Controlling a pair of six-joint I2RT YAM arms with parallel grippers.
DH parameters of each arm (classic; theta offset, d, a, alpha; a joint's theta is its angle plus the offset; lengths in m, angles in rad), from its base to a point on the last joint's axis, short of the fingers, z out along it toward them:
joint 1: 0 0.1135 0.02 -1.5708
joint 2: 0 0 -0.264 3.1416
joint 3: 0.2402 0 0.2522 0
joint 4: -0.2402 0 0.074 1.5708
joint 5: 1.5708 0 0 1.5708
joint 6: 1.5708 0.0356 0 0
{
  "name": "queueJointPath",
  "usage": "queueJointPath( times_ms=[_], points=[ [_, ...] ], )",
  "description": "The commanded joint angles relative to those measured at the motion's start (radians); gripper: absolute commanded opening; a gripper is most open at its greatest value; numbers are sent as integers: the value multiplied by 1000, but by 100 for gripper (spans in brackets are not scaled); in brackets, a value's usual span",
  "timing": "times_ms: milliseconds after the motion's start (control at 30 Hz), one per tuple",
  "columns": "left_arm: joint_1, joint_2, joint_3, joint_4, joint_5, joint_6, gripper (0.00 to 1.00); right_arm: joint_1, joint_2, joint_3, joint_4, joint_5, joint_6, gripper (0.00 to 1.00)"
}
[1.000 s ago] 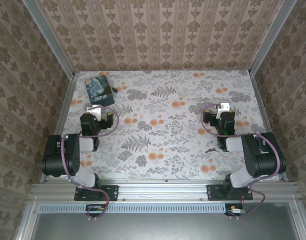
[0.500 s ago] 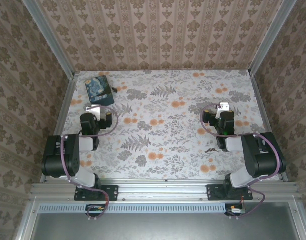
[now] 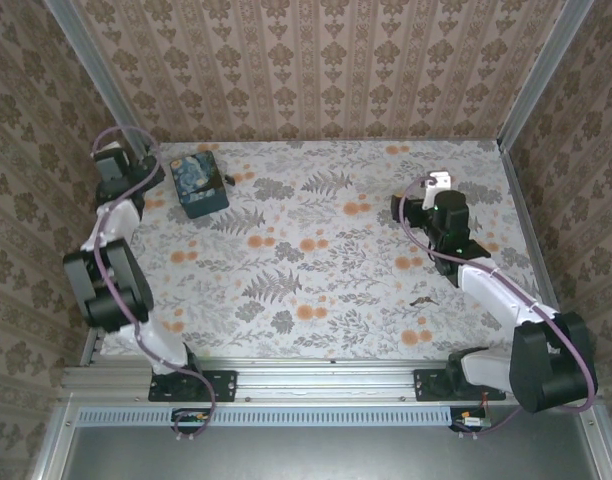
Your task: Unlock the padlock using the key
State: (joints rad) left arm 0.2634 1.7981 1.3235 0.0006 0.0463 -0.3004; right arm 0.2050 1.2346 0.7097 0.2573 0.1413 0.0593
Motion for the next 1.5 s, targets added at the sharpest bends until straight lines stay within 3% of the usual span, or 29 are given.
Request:
queueJointPath(
  times_ms=[0, 200, 367, 500, 700, 800, 900, 1033, 1100, 1300, 1467],
  points=[
    [-2, 172, 173, -192, 279, -85, 95, 70, -23, 42, -144, -24, 3, 100],
    [-59, 454, 570, -484, 411, -4, 99, 166, -34, 58, -160, -49, 32, 100],
    [-135, 553, 766, -676, 543, 200, 92, 191, -56, 57, -186, -70, 42, 100],
    [-229, 547, 786, -828, 588, 422, 85, 191, -53, 57, -204, -79, 67, 100],
    [-395, 386, 570, -888, 733, 722, 84, 191, 8, 70, -221, -102, 182, 100],
    [-498, 337, 519, -924, 683, 792, 85, 192, 81, 89, -192, -149, 234, 100],
    [-520, 249, 410, -797, 656, 683, 86, 197, 200, 131, -108, -203, 294, 100],
    [-473, 74, 178, -468, 687, 414, 92, 198, 387, 264, -50, -214, 379, 100],
    [-451, 39, 123, -380, 685, 292, 92, 197, 475, 324, -28, -192, 410, 100],
    [-462, 24, 66, -311, 636, 122, 91, 192, 647, 466, -78, -162, 421, 99],
    [-466, -5, 13, -305, 480, -3, 91, 237, 591, 408, -100, -263, 479, 97]
  ],
)
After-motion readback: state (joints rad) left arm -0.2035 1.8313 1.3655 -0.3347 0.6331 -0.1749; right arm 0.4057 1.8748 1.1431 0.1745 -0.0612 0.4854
